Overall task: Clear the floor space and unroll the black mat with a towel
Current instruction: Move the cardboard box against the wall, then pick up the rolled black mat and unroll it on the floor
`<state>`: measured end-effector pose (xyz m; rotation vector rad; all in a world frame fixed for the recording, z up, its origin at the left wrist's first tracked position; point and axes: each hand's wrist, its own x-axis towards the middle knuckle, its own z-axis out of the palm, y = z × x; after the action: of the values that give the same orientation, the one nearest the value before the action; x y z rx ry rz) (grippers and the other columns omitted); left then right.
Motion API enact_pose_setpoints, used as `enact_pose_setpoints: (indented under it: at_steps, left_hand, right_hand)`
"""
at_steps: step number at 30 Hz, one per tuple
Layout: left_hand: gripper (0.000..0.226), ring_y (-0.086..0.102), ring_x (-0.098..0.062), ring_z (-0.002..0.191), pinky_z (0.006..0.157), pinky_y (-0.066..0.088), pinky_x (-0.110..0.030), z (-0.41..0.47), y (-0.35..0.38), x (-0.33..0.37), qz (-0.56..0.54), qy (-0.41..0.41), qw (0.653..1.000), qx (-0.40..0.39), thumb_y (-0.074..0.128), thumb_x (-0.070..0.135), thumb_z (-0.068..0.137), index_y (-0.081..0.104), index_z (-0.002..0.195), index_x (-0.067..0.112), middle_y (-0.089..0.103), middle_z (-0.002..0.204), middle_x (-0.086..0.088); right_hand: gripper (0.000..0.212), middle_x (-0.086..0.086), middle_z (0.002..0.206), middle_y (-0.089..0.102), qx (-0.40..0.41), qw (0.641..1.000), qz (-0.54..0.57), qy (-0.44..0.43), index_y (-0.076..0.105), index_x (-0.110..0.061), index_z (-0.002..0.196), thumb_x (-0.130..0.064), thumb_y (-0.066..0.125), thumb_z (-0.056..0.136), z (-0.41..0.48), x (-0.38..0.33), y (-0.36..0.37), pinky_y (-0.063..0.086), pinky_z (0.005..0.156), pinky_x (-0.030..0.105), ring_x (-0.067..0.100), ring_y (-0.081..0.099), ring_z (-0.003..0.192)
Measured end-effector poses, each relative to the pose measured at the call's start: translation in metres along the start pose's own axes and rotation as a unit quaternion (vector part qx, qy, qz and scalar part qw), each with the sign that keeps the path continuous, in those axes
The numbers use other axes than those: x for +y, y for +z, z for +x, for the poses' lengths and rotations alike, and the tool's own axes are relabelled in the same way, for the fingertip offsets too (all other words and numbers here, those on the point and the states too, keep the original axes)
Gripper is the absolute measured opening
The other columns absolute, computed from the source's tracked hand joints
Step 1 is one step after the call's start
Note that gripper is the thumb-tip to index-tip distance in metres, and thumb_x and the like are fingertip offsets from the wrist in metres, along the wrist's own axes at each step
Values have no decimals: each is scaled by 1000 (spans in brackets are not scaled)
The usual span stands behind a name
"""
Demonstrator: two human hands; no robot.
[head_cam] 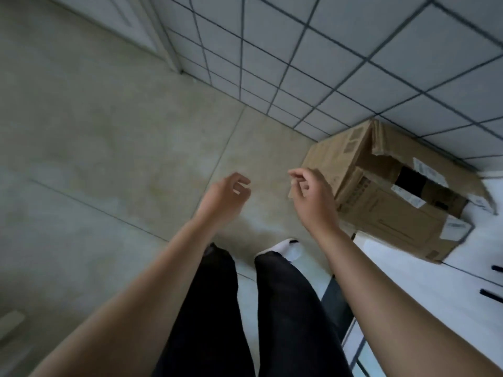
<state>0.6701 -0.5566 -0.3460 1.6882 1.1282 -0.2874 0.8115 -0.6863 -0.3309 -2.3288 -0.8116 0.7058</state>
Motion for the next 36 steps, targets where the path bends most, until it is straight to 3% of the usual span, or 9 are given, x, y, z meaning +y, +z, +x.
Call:
enact_pose_setpoints:
  at_steps: [3, 8, 14, 23, 29, 36]
  left_hand:
    - [22, 66, -18, 85, 60, 44, -24, -34, -72, -33, -6, -9, 1000, 5, 54, 21, 92, 64, 111, 22, 65, 92, 8]
    - [23, 64, -24, 87, 73, 47, -29, -87, -184, -89, -22, -47, 992, 111, 52, 20, 92, 66, 110, 18, 68, 95, -3]
    - [20, 65, -23, 84, 75, 50, -31, -132, -267, -139, -75, -97, 969, 213, 58, 17, 90, 68, 107, 15, 68, 89, -1]
    - [20, 65, -20, 88, 75, 49, -27, -156, -341, -173, -145, -180, 927, 294, 57, 15, 92, 68, 109, 12, 70, 101, -5]
    - [23, 61, -13, 90, 78, 47, -24, -132, -394, -158, -174, -222, 903, 325, 56, 20, 95, 64, 115, 13, 68, 108, -3]
    - [25, 56, -10, 89, 74, 42, -22, -98, -479, -158, -211, -249, 868, 375, 54, 24, 96, 63, 117, 15, 67, 109, -2]
  right_hand:
    - [18, 1, 102, 62, -49, 997, -32, -51, 65, -14, 105, -12, 52, 92, 4, -68, 23, 47, 80, 26, 15, 59, 94]
    - [21, 4, 111, 61, -161, 979, -79, -100, 65, -13, 107, -11, 52, 91, 1, -189, 81, 46, 85, 28, 18, 58, 102]
    - [24, 5, 114, 61, -254, 953, -86, -141, 65, -12, 110, -11, 53, 90, -5, -305, 134, 39, 87, 21, 18, 57, 106]
    - [23, 4, 112, 64, -318, 902, -106, -272, 66, -14, 107, -9, 53, 89, 42, -444, 162, 42, 86, 23, 17, 58, 103]
    - [23, 0, 114, 63, -347, 871, -158, -311, 64, -17, 110, -14, 51, 91, 116, -510, 176, 40, 81, 20, 9, 56, 98]
    - [24, 1, 115, 62, -382, 825, -220, -354, 64, -17, 111, -16, 52, 90, 197, -589, 202, 44, 87, 28, 16, 59, 103]
